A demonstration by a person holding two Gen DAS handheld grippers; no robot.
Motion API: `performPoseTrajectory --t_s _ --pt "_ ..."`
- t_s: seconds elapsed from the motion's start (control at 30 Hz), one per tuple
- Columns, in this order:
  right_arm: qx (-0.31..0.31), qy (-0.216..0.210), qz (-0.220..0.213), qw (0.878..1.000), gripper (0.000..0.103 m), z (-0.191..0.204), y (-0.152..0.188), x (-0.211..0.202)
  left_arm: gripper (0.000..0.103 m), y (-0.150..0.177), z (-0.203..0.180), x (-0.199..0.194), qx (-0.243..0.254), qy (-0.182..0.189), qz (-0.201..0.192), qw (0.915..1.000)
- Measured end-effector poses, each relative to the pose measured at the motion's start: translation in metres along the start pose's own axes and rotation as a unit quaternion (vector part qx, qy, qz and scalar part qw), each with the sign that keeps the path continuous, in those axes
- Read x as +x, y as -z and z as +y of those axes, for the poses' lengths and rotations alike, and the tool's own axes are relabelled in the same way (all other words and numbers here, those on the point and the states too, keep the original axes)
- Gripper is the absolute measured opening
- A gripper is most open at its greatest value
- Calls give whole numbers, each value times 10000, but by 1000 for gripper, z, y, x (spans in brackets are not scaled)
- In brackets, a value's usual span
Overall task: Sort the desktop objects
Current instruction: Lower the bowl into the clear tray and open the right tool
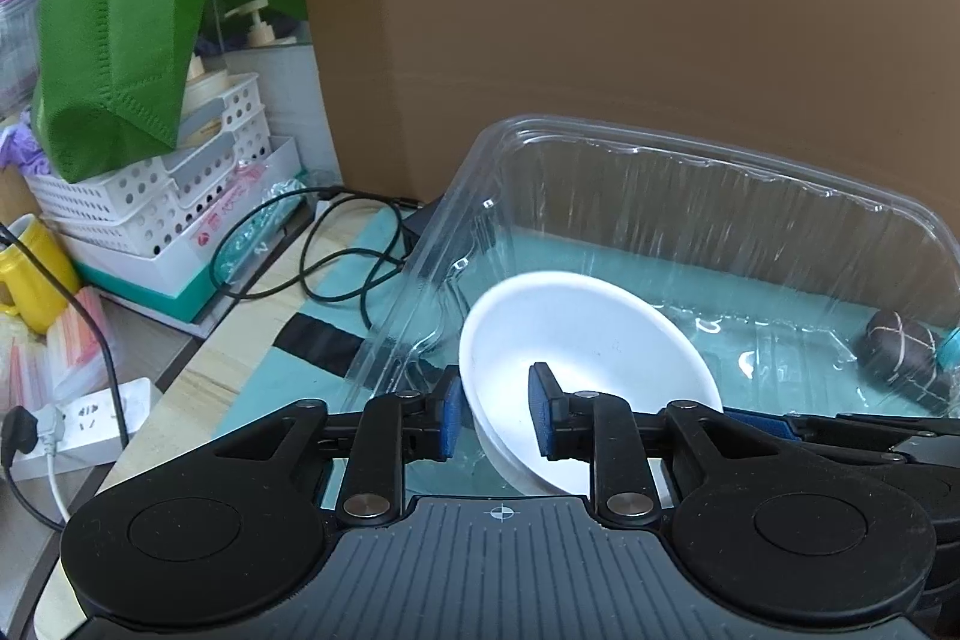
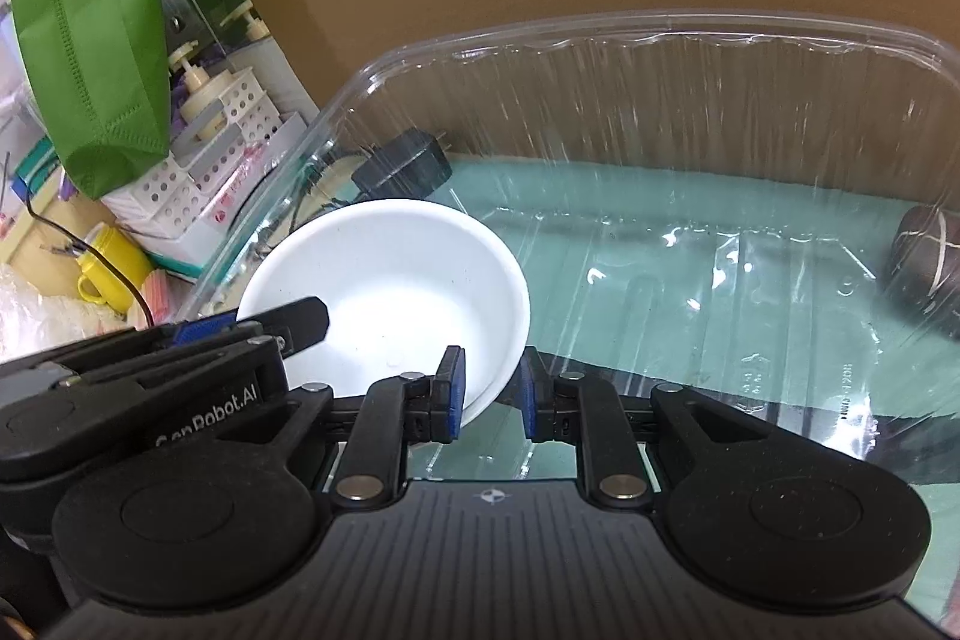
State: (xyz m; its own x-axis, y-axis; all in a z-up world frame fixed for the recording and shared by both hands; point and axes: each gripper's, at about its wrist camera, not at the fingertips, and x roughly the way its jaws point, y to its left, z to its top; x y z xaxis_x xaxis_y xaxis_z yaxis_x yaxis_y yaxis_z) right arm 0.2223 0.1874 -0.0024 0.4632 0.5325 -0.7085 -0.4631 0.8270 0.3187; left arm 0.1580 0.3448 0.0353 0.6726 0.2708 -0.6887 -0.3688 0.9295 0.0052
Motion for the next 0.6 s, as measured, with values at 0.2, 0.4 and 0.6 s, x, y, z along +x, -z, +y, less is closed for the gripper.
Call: performPoseTrajectory --t_s 0.2,0.4,0.6 --pt "-261 151 -20 9995 31 3 1 -2 53 -2 3 -1 -39 -144 5 9999" --pt "-110 -56 -102 9999 32 -1 4 -7 60 -2 7 -11 -212 -74 -158 9996" --pt "-126 -75 -518 9985 38 -6 8 -29 70 2 11 -29 -477 27 -334 9983"
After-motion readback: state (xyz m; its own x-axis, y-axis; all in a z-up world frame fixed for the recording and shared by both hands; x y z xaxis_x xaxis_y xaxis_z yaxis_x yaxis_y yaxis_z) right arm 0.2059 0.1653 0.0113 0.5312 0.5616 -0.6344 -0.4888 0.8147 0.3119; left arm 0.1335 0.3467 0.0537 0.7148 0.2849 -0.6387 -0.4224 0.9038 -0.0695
